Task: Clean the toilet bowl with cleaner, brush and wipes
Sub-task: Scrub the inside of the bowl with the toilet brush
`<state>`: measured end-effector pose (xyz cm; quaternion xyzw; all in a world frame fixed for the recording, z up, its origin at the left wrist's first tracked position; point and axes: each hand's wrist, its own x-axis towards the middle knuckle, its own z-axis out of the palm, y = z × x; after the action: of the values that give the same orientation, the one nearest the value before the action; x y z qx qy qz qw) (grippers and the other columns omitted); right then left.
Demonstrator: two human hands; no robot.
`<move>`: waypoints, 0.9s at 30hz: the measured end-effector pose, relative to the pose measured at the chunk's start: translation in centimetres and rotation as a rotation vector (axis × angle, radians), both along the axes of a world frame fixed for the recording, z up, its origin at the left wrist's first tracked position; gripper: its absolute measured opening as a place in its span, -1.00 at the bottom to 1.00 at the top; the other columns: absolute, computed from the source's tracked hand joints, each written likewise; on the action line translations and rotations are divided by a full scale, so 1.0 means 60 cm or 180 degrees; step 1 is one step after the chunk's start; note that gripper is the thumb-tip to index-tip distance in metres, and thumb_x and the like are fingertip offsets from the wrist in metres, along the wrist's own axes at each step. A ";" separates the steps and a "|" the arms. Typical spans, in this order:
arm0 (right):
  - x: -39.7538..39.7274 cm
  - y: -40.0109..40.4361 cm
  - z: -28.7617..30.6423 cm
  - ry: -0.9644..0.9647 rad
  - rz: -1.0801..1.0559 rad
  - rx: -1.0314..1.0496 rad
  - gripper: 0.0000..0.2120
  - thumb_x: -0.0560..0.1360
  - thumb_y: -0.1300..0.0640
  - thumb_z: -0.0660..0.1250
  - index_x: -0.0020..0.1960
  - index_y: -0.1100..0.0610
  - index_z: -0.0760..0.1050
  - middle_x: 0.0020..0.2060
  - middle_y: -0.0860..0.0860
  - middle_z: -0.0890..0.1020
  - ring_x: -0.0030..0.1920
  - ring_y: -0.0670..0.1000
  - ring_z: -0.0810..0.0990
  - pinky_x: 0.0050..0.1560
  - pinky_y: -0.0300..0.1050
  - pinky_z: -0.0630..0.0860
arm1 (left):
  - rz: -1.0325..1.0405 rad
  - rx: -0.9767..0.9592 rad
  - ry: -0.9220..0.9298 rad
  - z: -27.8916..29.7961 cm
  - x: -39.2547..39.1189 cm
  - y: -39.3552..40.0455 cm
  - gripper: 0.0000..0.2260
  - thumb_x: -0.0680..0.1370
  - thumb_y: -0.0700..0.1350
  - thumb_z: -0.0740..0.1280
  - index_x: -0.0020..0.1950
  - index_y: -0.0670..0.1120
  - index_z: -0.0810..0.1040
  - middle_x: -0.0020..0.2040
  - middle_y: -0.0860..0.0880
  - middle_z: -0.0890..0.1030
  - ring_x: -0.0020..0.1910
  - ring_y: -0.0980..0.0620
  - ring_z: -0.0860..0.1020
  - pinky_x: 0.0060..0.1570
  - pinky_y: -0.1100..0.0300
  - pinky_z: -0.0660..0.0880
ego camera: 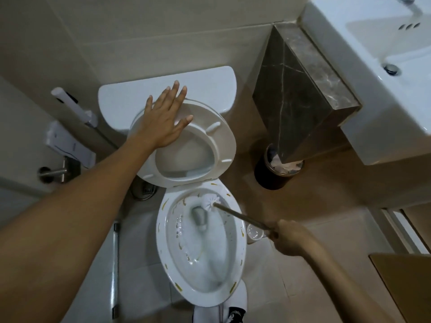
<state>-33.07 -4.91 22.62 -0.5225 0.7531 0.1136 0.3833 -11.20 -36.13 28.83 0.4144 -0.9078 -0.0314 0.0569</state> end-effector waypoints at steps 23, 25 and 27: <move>0.205 -0.022 -0.199 -0.0396 0.0152 0.0174 -0.54 0.65 0.01 0.05 0.54 0.00 0.10 0.27 0.11 0.52 0.22 0.14 0.53 0.21 0.02 0.48 | 0.0075 -0.0202 0.0211 -0.021 -0.001 -0.009 -0.36 0.57 0.28 -0.06 0.57 0.05 -0.13 0.57 0.04 -0.13 0.54 -0.01 -0.11 0.45 -0.12 -0.15; 0.200 -0.020 -0.202 -0.0405 0.0180 0.0147 -0.54 0.65 0.01 0.04 0.53 -0.02 0.10 0.26 0.10 0.52 0.20 0.13 0.53 0.19 0.03 0.49 | 0.0086 -0.0135 0.0222 -0.018 0.000 -0.007 -0.38 0.59 0.27 -0.03 0.57 0.04 -0.13 0.58 0.03 -0.12 0.55 -0.01 -0.12 0.46 -0.11 -0.17; 0.198 -0.016 -0.204 -0.0437 0.0182 0.0081 -0.57 0.65 0.02 0.04 0.51 -0.02 0.13 0.23 0.10 0.54 0.17 0.13 0.55 0.16 0.02 0.51 | 0.0064 -0.0060 0.0232 -0.013 0.003 -0.004 -0.37 0.61 0.24 0.00 0.57 0.03 -0.15 0.57 0.01 -0.15 0.54 -0.02 -0.15 0.46 -0.10 -0.20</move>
<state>-21.22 -5.89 10.37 -0.5454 0.7084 0.0979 0.4372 -10.99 -36.37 28.05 0.4216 -0.9011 -0.0374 0.0942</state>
